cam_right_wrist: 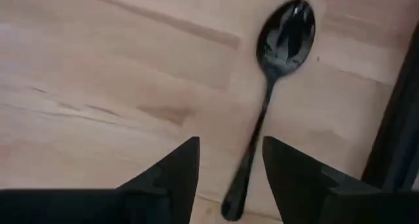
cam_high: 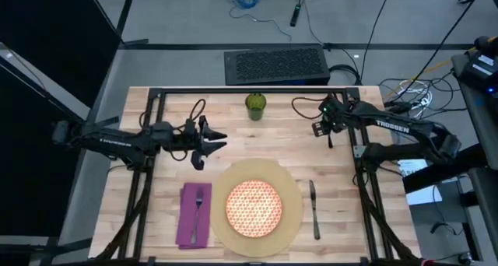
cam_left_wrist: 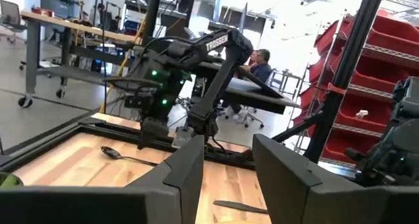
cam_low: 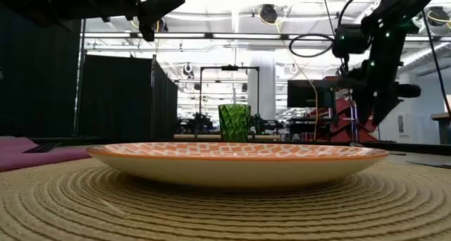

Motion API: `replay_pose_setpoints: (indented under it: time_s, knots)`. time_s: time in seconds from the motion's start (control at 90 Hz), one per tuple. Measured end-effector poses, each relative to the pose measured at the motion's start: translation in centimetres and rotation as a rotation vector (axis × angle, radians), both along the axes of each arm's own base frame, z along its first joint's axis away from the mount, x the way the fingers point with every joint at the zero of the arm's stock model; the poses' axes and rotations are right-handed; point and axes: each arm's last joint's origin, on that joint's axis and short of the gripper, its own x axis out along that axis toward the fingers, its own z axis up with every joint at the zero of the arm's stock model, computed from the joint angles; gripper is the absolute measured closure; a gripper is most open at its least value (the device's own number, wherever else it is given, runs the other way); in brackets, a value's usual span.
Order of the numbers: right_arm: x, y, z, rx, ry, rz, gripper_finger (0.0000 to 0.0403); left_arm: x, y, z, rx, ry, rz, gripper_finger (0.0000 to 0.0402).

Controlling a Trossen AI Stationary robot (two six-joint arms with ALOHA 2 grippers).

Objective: Set table place
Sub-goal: Move the black spoon to the right of the black knife

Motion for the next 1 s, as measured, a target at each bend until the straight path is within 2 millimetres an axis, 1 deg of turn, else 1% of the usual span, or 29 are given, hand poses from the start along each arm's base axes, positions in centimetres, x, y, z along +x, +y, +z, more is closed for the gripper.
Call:
replay_pose_setpoints:
  time_s: [0.222,0.444,0.756,0.889,1.0]
  knots:
    - [-0.6,-1.0,-1.4,0.036,0.052,-0.010,0.0250,0.0,0.0,0.0,0.000,0.000,0.000,0.0284]
    - [-0.8,-1.6,-2.8,0.043,0.010,-0.024,0.0250,0.0,0.0,0.0,-0.001,-0.001,0.000,0.0284]
    - [-0.3,-2.2,-4.0,0.063,0.020,-0.009,0.0250,0.0,0.0,0.0,-0.001,0.000,0.000,0.0284]
    - [-0.4,-2.7,-4.9,0.092,0.057,-0.017,0.0250,0.0,0.0,0.0,-0.001,-0.001,-0.001,0.0284]
    - [-0.4,-2.9,-5.1,0.103,0.066,-0.014,0.0254,0.0,0.0,0.0,-0.001,-0.001,-0.001,0.0284]
